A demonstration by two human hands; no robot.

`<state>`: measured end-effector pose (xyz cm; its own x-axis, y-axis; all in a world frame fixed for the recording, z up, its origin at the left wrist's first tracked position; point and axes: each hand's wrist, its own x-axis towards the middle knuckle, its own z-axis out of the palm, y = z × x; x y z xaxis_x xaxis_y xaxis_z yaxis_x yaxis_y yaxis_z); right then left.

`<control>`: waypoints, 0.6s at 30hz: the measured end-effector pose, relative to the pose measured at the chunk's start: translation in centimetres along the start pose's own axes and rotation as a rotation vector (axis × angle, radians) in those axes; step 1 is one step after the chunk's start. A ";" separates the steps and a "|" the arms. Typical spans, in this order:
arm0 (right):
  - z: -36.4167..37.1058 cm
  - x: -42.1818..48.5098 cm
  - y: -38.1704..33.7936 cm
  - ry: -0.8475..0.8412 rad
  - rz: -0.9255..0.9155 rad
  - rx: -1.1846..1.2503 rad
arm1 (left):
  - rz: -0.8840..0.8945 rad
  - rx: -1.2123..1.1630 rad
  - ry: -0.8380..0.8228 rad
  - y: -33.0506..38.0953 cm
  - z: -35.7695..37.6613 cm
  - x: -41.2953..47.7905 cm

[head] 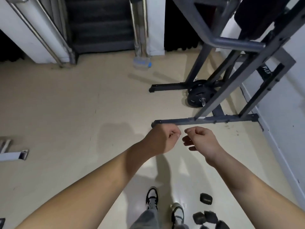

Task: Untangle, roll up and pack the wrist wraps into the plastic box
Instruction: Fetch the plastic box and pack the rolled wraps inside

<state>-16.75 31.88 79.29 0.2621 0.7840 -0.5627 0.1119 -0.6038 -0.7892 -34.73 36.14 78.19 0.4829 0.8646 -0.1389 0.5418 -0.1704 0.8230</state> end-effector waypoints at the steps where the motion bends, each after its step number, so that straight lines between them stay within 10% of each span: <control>1: 0.7 0.3 -0.9 -0.012 -0.012 0.011 | -0.027 -0.035 0.029 -0.1 -0.8 -0.2; 18: 22.7 11.3 -15.5 -0.190 -0.069 0.005 | -0.257 -0.186 0.405 -16.4 -22.0 2.1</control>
<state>-37.32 53.35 79.60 0.0684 0.8367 -0.5433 0.1186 -0.5476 -0.8283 -57.80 51.13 76.51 0.0250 0.9875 -0.1554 0.4585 0.1268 0.8796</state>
